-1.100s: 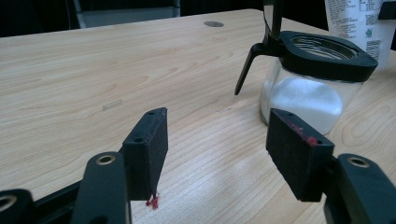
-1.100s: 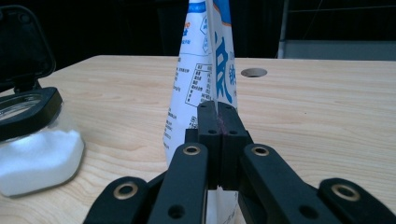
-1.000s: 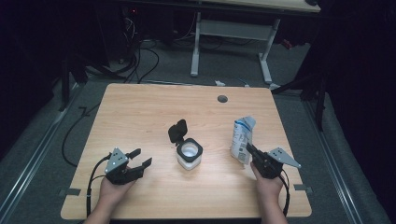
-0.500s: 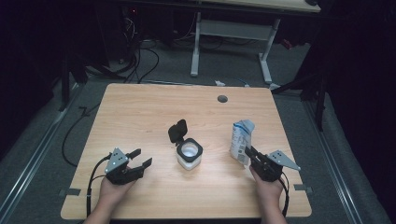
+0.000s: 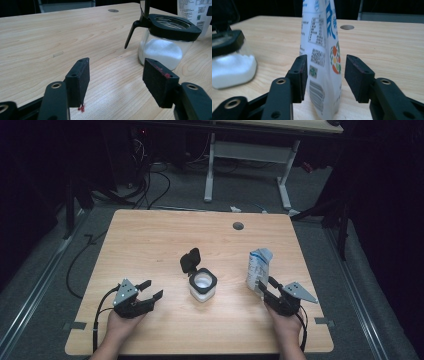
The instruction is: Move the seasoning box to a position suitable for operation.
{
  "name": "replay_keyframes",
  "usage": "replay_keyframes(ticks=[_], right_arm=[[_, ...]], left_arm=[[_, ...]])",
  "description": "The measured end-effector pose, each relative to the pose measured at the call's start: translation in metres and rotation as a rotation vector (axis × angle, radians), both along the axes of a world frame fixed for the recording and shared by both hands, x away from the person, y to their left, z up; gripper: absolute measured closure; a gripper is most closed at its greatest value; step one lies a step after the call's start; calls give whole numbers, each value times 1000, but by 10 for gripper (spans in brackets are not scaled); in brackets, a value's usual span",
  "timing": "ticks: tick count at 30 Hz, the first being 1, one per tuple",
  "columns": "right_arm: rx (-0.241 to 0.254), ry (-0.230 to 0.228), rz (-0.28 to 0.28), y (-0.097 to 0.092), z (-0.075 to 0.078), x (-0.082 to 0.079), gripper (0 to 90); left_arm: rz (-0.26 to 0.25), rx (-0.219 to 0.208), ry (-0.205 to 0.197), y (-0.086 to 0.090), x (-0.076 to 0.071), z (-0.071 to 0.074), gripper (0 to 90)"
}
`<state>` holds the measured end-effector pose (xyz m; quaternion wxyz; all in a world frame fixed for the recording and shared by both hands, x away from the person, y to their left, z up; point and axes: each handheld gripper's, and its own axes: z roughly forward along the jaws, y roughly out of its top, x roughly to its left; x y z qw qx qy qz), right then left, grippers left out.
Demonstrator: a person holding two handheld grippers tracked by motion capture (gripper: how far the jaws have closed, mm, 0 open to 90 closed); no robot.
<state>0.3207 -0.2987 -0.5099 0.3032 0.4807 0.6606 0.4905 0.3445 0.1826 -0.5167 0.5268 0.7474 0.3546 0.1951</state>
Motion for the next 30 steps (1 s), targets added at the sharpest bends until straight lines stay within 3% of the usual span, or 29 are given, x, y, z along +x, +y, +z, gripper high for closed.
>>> replay_keyframes(ticks=[5,17,30], right_arm=[[-53,10,-3,3,-2,-10,500],[-51,41,-17,-4,-6,-27,494],[-76,33,-14,-3,-6,-49,490]], left_arm=[[-4,4,6,-1,0,-1,389],[-17,19,16,-3,-1,-2,387],[-19,20,26,-8,-1,-3,384]])
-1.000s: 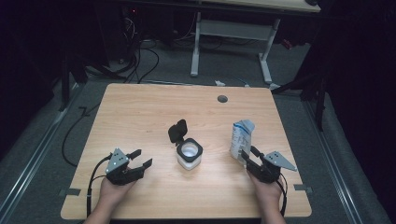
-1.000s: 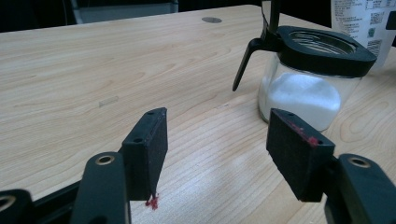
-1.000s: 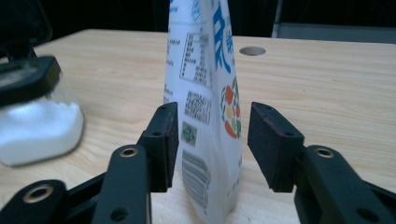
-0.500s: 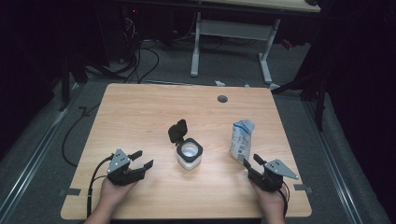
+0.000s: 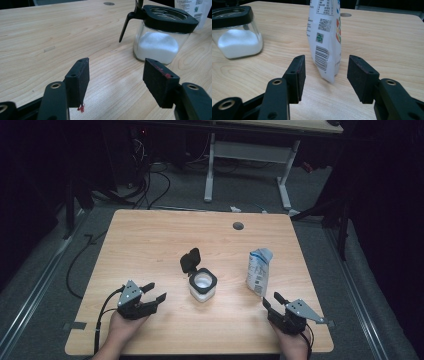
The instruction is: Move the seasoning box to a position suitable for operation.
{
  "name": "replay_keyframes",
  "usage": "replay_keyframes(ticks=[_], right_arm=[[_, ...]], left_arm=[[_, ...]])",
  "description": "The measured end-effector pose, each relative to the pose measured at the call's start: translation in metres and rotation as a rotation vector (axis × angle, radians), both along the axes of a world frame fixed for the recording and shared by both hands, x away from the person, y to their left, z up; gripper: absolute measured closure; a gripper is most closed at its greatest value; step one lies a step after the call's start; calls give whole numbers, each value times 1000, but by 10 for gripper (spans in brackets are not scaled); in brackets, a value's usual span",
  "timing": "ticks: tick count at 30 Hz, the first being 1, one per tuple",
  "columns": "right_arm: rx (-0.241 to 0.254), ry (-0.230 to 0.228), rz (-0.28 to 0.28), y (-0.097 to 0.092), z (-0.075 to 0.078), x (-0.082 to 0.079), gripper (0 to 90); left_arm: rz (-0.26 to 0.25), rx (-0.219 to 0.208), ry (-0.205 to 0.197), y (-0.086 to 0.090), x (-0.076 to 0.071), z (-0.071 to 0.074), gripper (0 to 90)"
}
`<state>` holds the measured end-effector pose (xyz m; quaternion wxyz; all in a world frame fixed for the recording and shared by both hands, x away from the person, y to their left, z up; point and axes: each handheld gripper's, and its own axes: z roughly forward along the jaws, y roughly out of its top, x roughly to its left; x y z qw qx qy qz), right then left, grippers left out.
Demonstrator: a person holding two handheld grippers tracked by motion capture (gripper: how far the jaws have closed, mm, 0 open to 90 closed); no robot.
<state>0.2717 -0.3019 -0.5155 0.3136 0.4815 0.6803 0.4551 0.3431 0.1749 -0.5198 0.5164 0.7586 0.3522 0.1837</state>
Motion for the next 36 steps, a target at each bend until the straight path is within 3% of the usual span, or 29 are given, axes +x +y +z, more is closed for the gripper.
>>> replay_keyframes(ticks=[6,20,28,36], right_arm=[[-7,-1,22,6,1,-2,503],[-38,13,96,42,-2,8,568],[-53,14,164,67,1,24,599],[-61,37,195,85,4,45,680]], left_arm=[[13,-10,7,0,1,1,375],[33,-7,4,-8,0,2,405],[61,-29,18,-9,5,4,484],[64,-32,48,-24,19,11,646]])
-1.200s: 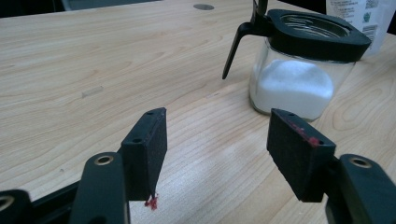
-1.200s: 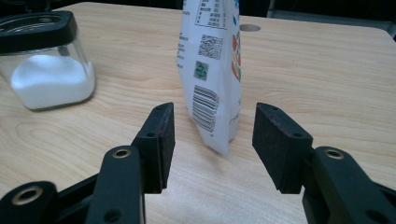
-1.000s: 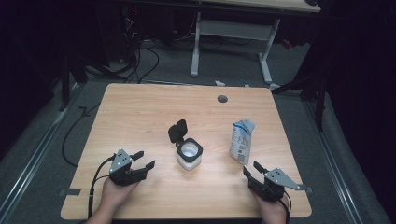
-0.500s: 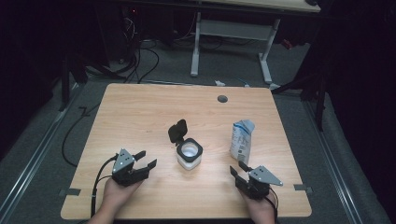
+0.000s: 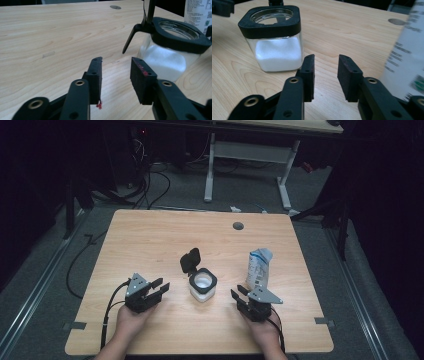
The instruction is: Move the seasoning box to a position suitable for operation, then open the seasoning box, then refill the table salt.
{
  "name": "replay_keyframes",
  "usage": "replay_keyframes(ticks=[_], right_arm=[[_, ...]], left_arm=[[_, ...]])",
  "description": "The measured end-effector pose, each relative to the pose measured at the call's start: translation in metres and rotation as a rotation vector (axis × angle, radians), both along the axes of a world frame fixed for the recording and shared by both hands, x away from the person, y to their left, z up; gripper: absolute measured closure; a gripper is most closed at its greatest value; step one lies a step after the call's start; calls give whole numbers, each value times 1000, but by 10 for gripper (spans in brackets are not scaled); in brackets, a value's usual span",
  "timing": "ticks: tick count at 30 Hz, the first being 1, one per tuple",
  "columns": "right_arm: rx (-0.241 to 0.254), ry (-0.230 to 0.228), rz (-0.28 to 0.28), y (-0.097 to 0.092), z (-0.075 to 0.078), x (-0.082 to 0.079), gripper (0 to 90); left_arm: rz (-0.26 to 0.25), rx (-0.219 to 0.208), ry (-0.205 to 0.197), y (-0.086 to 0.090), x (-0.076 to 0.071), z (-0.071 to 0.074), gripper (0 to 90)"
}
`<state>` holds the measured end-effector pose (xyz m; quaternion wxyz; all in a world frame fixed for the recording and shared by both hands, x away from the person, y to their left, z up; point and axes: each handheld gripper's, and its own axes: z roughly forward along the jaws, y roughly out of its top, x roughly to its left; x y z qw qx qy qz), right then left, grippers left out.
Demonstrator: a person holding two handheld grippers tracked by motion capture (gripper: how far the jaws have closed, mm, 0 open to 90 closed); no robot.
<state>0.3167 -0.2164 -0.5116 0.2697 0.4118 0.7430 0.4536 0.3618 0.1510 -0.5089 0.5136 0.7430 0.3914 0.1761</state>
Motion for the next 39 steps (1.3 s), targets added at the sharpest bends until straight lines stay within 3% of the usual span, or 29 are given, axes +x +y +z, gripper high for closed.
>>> replay_keyframes(ticks=[5,7,15,25,31,39], right_arm=[[-1,12,17,11,1,9,755],[-4,14,25,14,1,11,758],[-20,9,48,20,-1,11,758],[-10,20,64,24,-2,7,761],[-17,17,90,31,-3,3,898],[-23,32,110,35,-5,2,900]], left_arm=[[24,0,5,-12,13,6,728],[31,-19,21,-15,18,8,754],[42,-15,16,-29,27,15,806],[40,-35,4,-40,32,26,825],[41,-50,-6,-43,36,33,877],[27,-64,-17,-48,35,41,900]])
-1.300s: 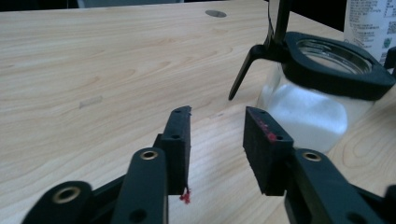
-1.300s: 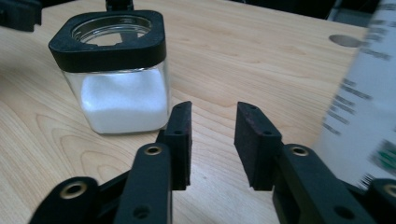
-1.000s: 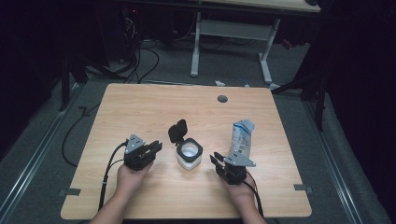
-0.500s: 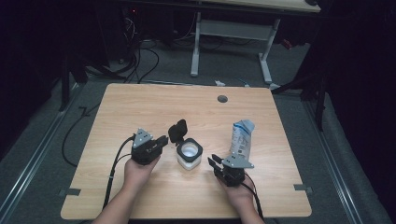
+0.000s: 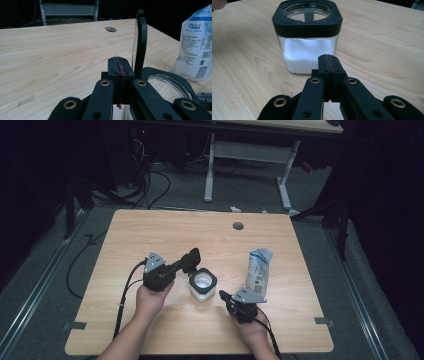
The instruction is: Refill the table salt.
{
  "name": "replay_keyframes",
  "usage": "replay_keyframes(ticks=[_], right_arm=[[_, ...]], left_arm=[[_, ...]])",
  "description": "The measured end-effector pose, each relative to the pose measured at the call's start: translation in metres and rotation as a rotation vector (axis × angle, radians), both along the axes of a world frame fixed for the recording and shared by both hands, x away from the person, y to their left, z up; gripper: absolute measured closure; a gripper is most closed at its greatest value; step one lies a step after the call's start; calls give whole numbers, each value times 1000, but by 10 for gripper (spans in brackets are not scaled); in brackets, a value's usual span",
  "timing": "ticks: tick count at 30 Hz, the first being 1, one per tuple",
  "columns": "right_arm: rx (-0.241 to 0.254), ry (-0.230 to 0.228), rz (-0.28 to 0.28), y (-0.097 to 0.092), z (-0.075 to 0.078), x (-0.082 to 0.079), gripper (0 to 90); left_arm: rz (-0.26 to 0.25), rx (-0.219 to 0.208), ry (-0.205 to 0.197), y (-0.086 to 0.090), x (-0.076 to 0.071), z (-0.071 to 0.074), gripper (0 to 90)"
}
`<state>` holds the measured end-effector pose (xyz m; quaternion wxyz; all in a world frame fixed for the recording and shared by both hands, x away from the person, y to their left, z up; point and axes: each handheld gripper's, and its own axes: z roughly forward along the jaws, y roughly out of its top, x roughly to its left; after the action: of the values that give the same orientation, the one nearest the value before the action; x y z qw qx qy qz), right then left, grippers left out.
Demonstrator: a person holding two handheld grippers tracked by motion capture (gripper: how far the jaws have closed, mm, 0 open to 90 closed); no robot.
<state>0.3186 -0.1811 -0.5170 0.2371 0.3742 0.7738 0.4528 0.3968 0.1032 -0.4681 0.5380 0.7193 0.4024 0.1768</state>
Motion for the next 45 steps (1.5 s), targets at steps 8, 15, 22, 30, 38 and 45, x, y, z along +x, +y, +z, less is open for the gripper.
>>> replay_keyframes(ticks=[8,15,22,30,38,45], right_arm=[[-4,8,17,8,-3,2,900],[-12,6,27,14,-3,2,900],[-19,3,35,19,-3,2,900],[-18,-1,36,19,-3,1,900],[-25,6,21,9,-5,-4,900],[-20,14,1,1,-6,-6,900]], left_arm=[[-18,-8,-8,0,-4,3,900],[-34,-16,-14,-3,-11,2,900],[-67,-19,-19,-11,-20,-2,900],[-88,4,-25,-19,-31,-9,900],[-51,38,20,-6,-46,-34,900],[-78,54,54,-14,-59,-51,900]])
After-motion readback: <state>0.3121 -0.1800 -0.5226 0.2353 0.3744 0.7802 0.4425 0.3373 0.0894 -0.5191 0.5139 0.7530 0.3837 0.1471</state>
